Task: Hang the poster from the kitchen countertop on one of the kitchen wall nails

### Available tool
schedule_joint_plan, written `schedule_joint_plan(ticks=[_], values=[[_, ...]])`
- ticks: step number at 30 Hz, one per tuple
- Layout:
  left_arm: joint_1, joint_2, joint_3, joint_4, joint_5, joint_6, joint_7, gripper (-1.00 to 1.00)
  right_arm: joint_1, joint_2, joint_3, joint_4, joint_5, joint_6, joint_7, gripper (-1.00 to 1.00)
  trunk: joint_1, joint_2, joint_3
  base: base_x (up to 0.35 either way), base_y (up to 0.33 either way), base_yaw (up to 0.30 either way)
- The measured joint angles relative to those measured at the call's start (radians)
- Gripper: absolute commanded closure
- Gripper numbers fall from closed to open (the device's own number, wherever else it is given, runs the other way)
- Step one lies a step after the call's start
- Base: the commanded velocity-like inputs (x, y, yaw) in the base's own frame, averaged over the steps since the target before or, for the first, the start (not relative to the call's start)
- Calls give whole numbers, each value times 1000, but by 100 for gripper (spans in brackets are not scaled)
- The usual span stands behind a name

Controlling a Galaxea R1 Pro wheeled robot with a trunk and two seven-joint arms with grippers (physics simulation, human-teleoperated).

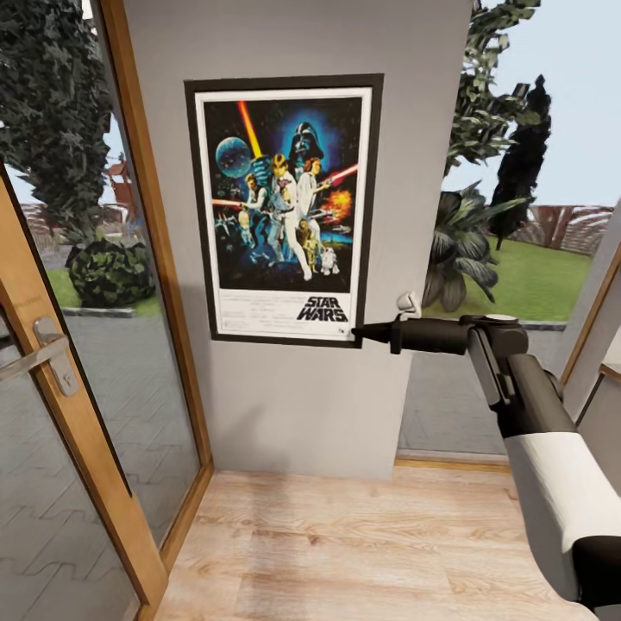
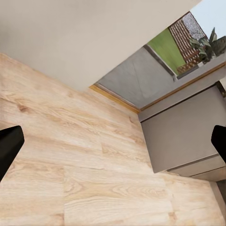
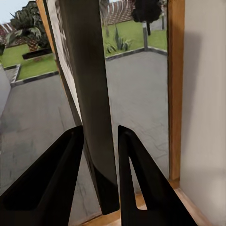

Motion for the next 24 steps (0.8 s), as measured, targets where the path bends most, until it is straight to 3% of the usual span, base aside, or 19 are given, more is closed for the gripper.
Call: schedule_joint_plan(ticks=[10, 24], values=[[0, 1, -1, -1, 0, 0, 0, -100, 0, 8, 0, 0, 1, 0, 0, 100, 0, 0, 0, 14, 0, 0], [0, 2, -1, -1, 0, 0, 0, -100, 0, 9, 0, 0, 0, 0, 0, 100, 0, 0, 0, 138, 0, 0]])
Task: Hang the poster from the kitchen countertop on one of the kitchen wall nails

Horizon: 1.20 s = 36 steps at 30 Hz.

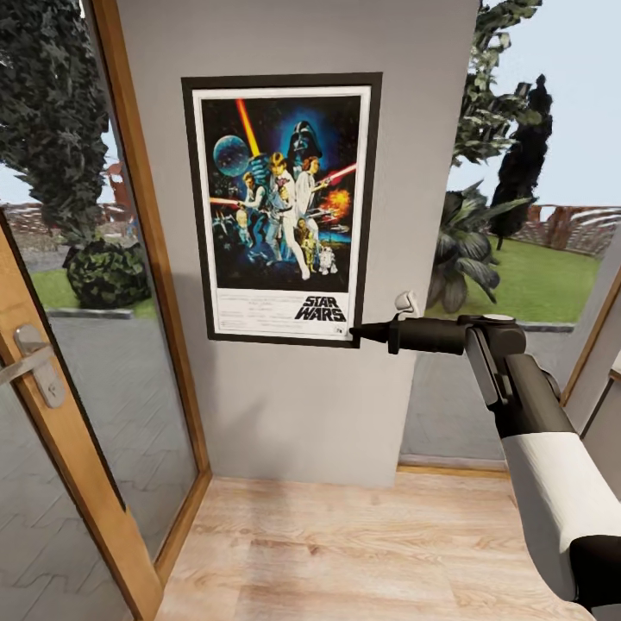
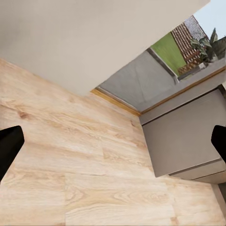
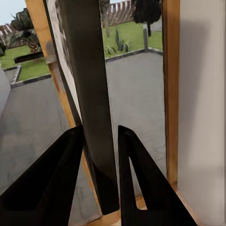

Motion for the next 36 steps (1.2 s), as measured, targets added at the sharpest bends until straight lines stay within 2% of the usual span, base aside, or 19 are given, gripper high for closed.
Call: schedule_joint_plan(ticks=[36], values=[[0, 2, 0, -2, 0, 0, 0, -100, 0, 0, -2, -1, 0, 0, 1, 100, 0, 0, 0, 328, 0, 0]])
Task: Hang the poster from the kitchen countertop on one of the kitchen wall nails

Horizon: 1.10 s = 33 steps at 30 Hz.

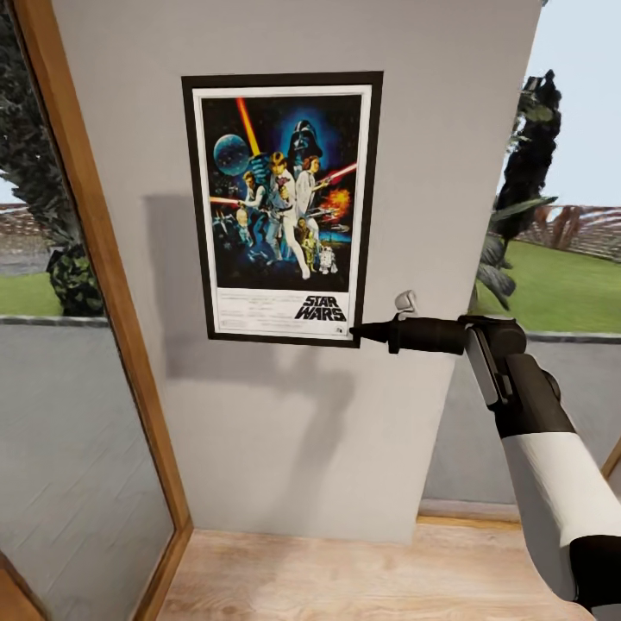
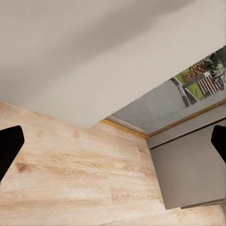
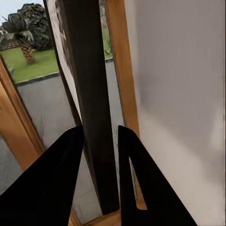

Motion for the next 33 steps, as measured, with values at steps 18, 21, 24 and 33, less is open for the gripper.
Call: schedule_joint_plan(ticks=[18, 21, 24, 33], values=[[0, 0, 0, 0, 0, 0, 0, -100, 0, -1, -1, 0, -16, 1, 0, 100, 1, 0, 0, 170, 0, 0], [0, 0, 0, 0, 0, 0, 0, -100, 1, -2, -2, 0, -18, 1, 0, 100, 1, 0, 0, 2, 0, 0], [0, 0, 0, 0, 0, 0, 0, -100, 1, -2, -3, 0, -18, 1, 0, 100, 1, 0, 0, 0, 0, 0], [0, 0, 0, 0, 0, 0, 0, -100, 1, -2, -3, 0, -18, 1, 0, 100, 1, 0, 0, 0, 0, 0]])
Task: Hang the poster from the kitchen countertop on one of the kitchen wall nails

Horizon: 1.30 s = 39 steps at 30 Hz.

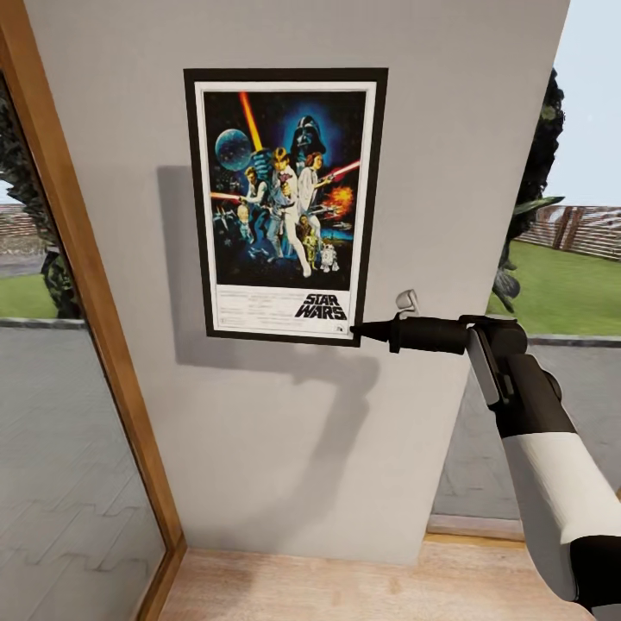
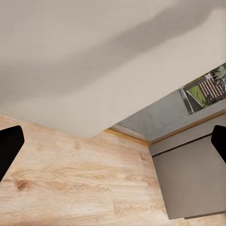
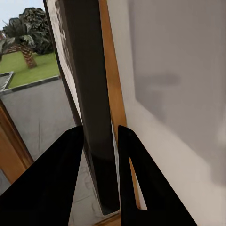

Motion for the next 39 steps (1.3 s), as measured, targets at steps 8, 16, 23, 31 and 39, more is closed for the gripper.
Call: schedule_joint_plan(ticks=[8, 16, 23, 31, 39], values=[[0, 1, 0, 0, 0, 0, 0, -100, 0, 0, 0, 0, 0, 0, 0, 100, 0, 0, 0, 155, 0, 0], [0, 2, 0, -1, 0, 0, 0, -100, 0, 0, 0, 0, 0, 0, 0, 100, -1, 0, 0, 320, 0, 0], [0, 2, 0, -2, 0, 0, 0, -100, 0, 0, 0, 0, 0, 0, 0, 100, 0, 0, 0, 102, 0, 0], [0, 2, 0, -2, 0, 0, 0, -100, 0, 0, 0, 0, -3, 1, 1, 100, 0, 0, 0, 3, 0, 0], [0, 2, 0, -2, 0, 0, 0, -100, 0, 0, 0, 0, -11, 2, 1, 100, -1, 0, 0, 205, 0, 0]])
